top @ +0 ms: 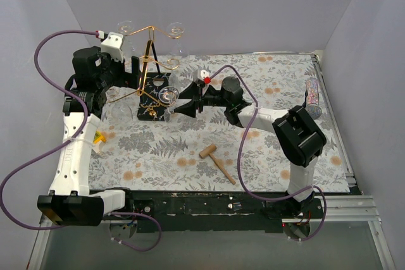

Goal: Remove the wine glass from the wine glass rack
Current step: Pick up the wine glass from the wine rack.

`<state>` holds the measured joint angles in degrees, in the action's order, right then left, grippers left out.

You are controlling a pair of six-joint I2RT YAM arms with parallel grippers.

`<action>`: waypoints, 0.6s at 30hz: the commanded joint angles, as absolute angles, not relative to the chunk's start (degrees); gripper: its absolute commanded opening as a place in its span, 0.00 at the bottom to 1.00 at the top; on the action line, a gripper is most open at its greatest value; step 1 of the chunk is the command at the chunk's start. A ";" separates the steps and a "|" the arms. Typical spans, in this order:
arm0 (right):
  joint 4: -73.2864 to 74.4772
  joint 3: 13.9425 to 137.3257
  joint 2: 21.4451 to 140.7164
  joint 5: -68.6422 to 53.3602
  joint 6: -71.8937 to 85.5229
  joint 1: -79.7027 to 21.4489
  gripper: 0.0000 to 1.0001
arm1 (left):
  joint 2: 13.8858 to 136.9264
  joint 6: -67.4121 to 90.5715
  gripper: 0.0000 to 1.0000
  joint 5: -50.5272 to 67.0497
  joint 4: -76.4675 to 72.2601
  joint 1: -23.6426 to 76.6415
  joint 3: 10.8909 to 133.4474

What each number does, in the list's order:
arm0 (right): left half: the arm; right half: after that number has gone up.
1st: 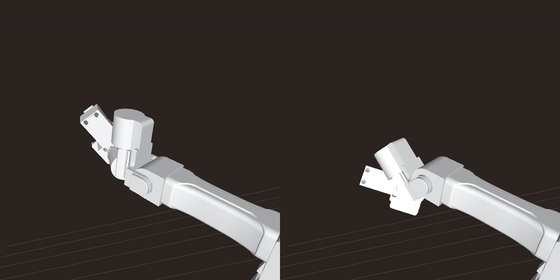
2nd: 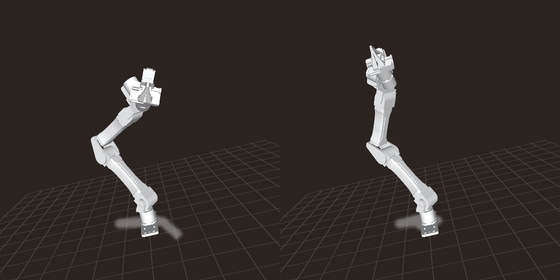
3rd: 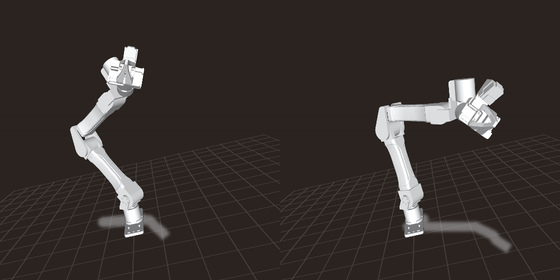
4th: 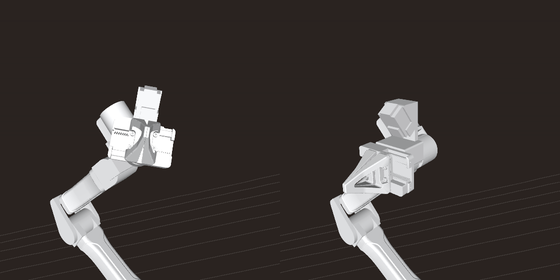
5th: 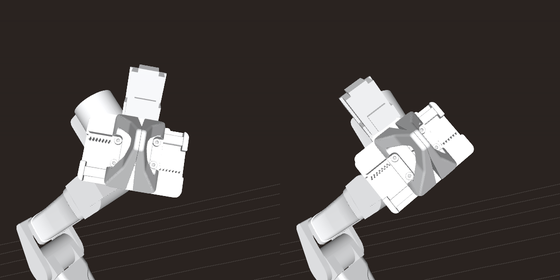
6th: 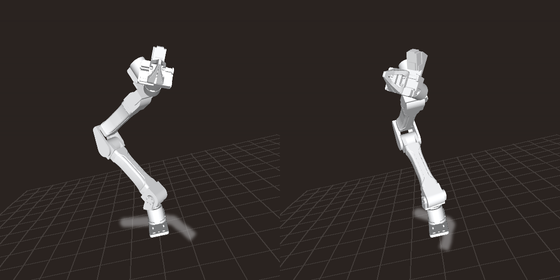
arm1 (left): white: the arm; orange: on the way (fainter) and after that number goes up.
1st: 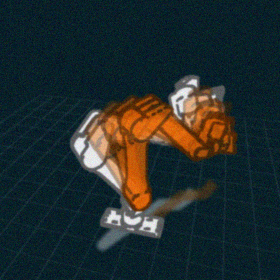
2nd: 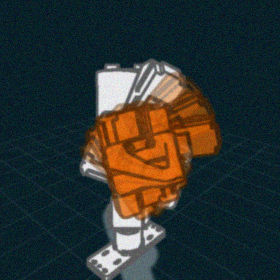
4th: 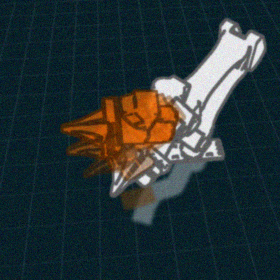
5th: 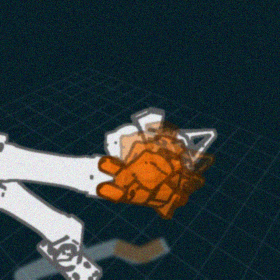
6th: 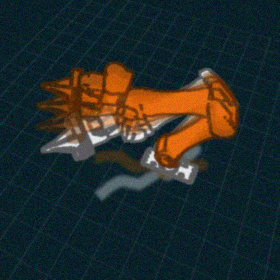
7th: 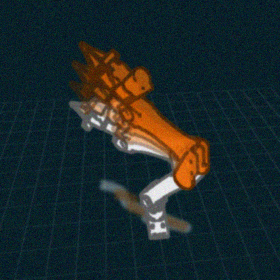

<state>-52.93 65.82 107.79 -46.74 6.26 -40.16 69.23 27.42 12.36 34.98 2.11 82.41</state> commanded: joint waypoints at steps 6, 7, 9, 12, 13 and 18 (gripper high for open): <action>-58.36 70.31 111.53 -45.62 9.58 -41.75 0.62 | 68.47 27.42 0.98 12.04 34.89 2.29 83.15; -58.10 70.49 111.79 -45.44 9.41 -42.01 0.61 | 68.29 27.42 0.98 12.13 34.81 2.29 82.88; -58.10 70.93 112.23 -45.44 9.40 -42.10 0.60 | 67.85 27.51 0.98 12.22 34.72 2.37 82.27; -58.10 71.72 112.76 -44.91 9.32 -42.01 0.58 | 67.24 27.68 0.98 12.22 34.54 2.29 81.39; -58.10 71.98 113.11 -44.83 9.23 -42.10 0.57 | 66.98 27.69 0.98 12.22 34.54 2.37 81.21; -57.48 73.39 114.26 -45.00 9.32 -42.28 0.52 | 66.62 27.86 0.98 12.39 34.54 2.29 80.60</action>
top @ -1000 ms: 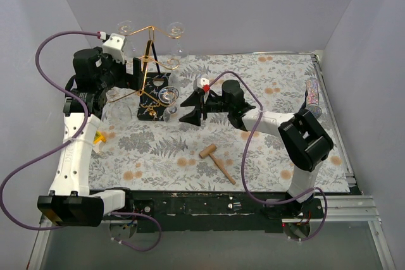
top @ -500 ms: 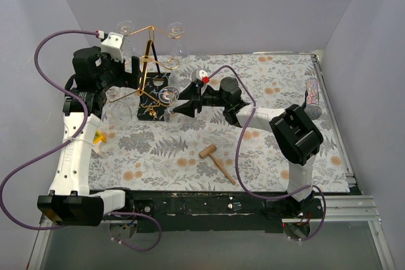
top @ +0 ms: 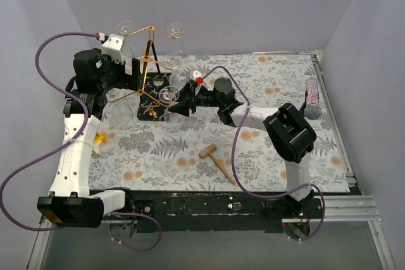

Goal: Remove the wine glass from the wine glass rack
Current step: Pick up the wine glass from the wine rack.

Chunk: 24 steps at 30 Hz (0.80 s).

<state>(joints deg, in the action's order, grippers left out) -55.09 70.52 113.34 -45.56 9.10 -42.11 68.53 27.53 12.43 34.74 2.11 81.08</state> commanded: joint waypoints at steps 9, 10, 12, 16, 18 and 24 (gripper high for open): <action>-57.04 74.53 114.96 -46.32 9.58 -42.28 0.35 | 67.06 27.86 0.98 12.04 34.28 2.37 80.51; -57.22 74.62 114.96 -46.32 9.75 -42.28 0.33 | 67.23 27.86 0.98 12.04 34.19 2.29 80.59; -57.30 74.97 114.87 -46.49 9.67 -42.28 0.27 | 67.24 27.86 0.98 12.13 34.10 2.29 80.60; -57.31 74.88 113.82 -47.02 9.06 -42.28 0.11 | 67.59 27.86 0.98 12.13 33.84 2.29 80.68; -57.30 74.53 112.94 -47.46 8.18 -42.28 0.01 | 67.59 27.86 0.98 12.13 33.49 2.29 80.68; -57.57 72.86 110.75 -46.85 5.98 -42.28 0.01 | 67.41 27.95 0.98 12.30 33.05 2.29 80.07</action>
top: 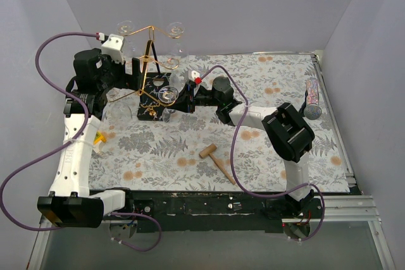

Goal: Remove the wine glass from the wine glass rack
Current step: Pick up the wine glass from the wine rack.

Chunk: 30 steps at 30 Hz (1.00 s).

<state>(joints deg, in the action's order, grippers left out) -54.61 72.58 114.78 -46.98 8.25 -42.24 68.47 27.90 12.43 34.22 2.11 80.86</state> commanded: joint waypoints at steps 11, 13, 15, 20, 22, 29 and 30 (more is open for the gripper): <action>-56.52 72.51 108.19 -48.07 -2.54 -42.98 0.01 | 66.97 28.12 0.98 12.83 32.70 2.29 79.19; -55.55 72.86 108.37 -48.60 -3.07 -42.98 0.01 | 66.97 28.39 0.98 12.92 32.61 2.29 78.93; -55.20 73.39 108.54 -49.39 -3.25 -43.07 0.01 | 66.88 28.39 0.98 13.01 32.43 2.29 78.93; -54.49 73.91 108.81 -50.27 -4.30 -43.59 0.01 | 66.71 28.39 0.98 12.83 32.34 2.37 78.66; -54.32 74.44 108.98 -50.80 -4.31 -43.86 0.01 | 66.62 28.39 0.98 12.92 32.26 2.29 78.66; -53.79 75.94 109.34 -50.80 -3.43 -44.21 0.01 | 66.45 28.56 0.98 12.75 31.64 2.29 78.22; -54.14 76.11 109.60 -50.37 -2.64 -44.21 0.01 | 66.36 28.56 0.98 12.74 31.55 2.29 78.05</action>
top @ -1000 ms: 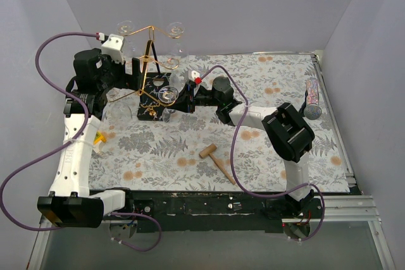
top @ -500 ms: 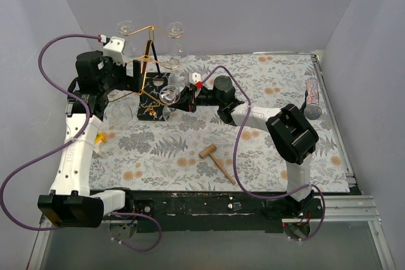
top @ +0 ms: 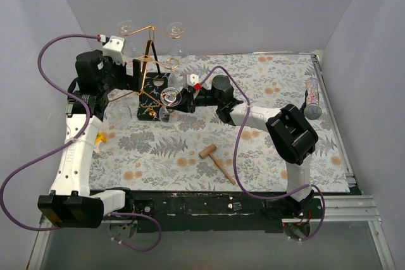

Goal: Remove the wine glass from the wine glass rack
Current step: Pick up the wine glass from the wine rack.

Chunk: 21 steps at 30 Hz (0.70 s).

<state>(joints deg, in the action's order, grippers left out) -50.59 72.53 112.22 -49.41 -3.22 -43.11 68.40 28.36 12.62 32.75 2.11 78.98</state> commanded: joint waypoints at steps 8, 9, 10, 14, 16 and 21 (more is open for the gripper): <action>-51.69 79.89 111.27 -48.17 -0.44 -44.21 0.01 | 65.66 28.83 0.98 13.01 31.55 2.37 77.26; -51.07 79.81 111.10 -47.99 -0.44 -44.21 0.01 | 65.57 28.83 0.98 13.09 31.55 2.29 77.08; -50.11 79.46 110.92 -47.90 -0.53 -44.21 0.01 | 65.48 28.74 0.98 13.01 31.55 2.29 77.17; -44.93 78.84 109.17 -47.11 -3.24 -44.12 0.01 | 65.13 28.74 0.98 13.01 31.38 2.29 76.82; -41.15 79.01 108.64 -46.32 -4.13 -44.12 0.01 | 64.95 28.65 0.98 13.27 31.20 2.29 76.55; -33.85 79.63 107.05 -41.94 -6.32 -44.30 0.01 | 64.16 28.04 0.98 15.11 31.11 2.29 75.50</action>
<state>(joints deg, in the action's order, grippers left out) -38.70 76.09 111.00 -48.47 -3.62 -43.97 66.94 28.53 13.06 31.75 2.11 76.58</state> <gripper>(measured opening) 0.196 0.981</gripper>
